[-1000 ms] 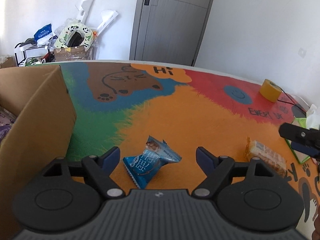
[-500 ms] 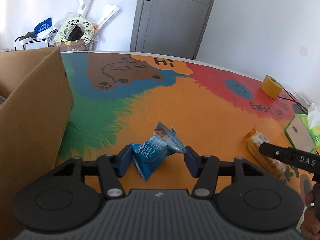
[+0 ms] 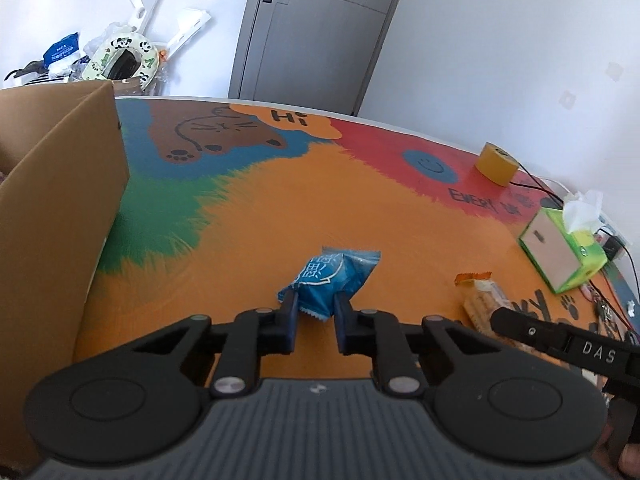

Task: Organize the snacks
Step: 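Grasp the blue packet with the left tool while the right tool grasps the pastry bar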

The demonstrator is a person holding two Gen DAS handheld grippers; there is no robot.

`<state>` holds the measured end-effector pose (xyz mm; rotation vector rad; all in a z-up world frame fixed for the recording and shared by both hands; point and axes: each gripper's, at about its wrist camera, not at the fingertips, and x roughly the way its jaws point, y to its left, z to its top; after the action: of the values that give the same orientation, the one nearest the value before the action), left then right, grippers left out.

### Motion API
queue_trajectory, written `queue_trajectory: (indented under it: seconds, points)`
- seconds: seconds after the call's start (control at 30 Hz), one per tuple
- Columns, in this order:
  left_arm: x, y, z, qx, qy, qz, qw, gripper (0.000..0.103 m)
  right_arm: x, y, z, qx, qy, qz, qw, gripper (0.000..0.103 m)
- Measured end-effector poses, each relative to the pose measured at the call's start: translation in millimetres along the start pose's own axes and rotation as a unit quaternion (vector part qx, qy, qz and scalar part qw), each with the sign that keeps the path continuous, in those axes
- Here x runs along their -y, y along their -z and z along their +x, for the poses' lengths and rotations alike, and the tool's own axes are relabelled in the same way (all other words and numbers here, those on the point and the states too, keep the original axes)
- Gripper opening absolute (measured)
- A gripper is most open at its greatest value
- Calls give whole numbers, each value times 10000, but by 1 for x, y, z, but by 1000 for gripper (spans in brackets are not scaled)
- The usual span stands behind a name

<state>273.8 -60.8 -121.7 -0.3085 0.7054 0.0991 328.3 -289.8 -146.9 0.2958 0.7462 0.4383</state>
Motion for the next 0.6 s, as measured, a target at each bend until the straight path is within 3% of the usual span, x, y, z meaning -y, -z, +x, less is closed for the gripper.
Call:
queue_trajectory:
  seconds: [0.3,0.4,0.5,0.53,0.57,0.6]
  points:
    - [7,13,-14,-95,250,185,9995,14,-3,13,-15,102,37,58,9999,36]
    - [10,18,-16,-371,419,230,9982,16,-1,19,-18,124,48,142,9998,36]
    - [15,19,-21,-371,399,420,9976,19,1,21,-19,144,37,192,9997,36]
    - [16,18,-23,-313,404,481,9975,27,1,20,-20,157,39,197,9997,36]
    - [17,17,-24,-282,422,498,9975,45,2,20,-21,172,40,205,9996,36]
    - [18,16,-24,-270,406,506,9975,56,3,19,-22,187,46,214,9996,36]
